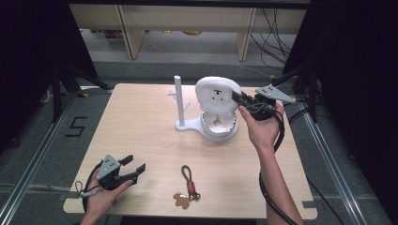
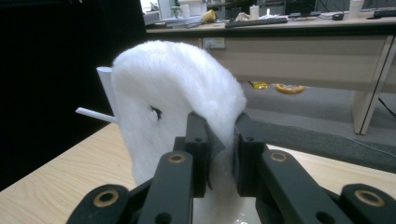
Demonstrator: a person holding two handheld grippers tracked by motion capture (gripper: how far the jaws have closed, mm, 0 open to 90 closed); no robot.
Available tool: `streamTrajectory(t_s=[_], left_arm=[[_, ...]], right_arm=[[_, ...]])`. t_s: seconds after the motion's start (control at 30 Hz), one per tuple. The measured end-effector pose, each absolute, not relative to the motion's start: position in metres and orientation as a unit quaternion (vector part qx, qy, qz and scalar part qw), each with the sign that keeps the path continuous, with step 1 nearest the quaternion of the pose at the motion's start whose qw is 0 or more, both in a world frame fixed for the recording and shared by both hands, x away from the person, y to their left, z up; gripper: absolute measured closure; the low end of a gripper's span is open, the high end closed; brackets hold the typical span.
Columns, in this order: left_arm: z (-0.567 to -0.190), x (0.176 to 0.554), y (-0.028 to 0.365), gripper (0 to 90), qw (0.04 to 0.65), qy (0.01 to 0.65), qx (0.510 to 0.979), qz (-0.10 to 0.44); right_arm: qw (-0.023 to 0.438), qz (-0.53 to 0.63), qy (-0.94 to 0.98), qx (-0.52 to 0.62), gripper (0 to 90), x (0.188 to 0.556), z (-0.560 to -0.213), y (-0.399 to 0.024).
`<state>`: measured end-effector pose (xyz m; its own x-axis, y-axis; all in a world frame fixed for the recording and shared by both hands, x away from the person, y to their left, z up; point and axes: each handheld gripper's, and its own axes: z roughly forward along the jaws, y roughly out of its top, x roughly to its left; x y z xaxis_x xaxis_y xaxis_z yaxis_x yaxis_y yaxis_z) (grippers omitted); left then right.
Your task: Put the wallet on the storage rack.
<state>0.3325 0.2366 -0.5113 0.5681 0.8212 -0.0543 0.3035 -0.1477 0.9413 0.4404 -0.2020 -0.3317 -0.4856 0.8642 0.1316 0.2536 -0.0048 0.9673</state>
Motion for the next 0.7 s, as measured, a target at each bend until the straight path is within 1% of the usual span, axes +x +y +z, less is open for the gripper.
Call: streamTrajectory(t_s=[0.13,0.17,0.37,0.53,0.57,0.7], left_arm=[[-0.511,0.332,0.237,34.4,0.52,0.394,0.717,0.247],[-0.513,0.334,0.236,34.4,0.529,0.384,0.716,0.245],[-0.513,0.333,0.234,34.1,0.521,0.387,0.72,0.245],[-0.514,0.334,0.233,33.9,0.527,0.386,0.718,0.241],[-0.514,0.333,0.233,33.9,0.526,0.389,0.717,0.239],[-0.514,0.333,0.233,33.8,0.527,0.389,0.717,0.238]], right_arm=[[0.272,0.56,0.654,0.431,80.0,0.444,-0.335,-0.205],[0.272,0.556,0.653,0.437,80.0,0.445,-0.338,-0.207],[0.267,0.549,0.649,0.454,79.9,0.449,-0.346,-0.212],[0.269,0.544,0.651,0.455,79.9,0.453,-0.351,-0.216],[0.261,0.545,0.648,0.462,79.9,0.454,-0.353,-0.216],[0.268,0.543,0.65,0.46,79.8,0.457,-0.356,-0.217]])
